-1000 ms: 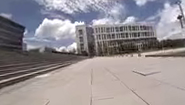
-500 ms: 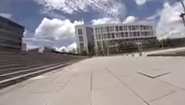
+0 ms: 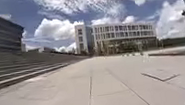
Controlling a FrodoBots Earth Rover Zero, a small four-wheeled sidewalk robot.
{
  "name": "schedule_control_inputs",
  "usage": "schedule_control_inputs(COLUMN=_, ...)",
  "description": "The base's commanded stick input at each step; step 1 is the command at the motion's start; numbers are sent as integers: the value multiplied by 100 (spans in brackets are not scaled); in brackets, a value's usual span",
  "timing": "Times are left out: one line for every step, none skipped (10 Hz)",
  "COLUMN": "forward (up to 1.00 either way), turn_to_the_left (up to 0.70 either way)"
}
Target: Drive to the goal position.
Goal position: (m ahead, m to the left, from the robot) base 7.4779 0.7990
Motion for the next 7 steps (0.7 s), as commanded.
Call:
schedule_control_inputs(forward=70, turn_to_the_left=4)
schedule_control_inputs(forward=70, turn_to_the_left=4)
schedule_control_inputs(forward=70, turn_to_the_left=4)
schedule_control_inputs(forward=70, turn_to_the_left=4)
schedule_control_inputs(forward=70, turn_to_the_left=4)
schedule_control_inputs(forward=70, turn_to_the_left=4)
schedule_control_inputs(forward=70, turn_to_the_left=4)
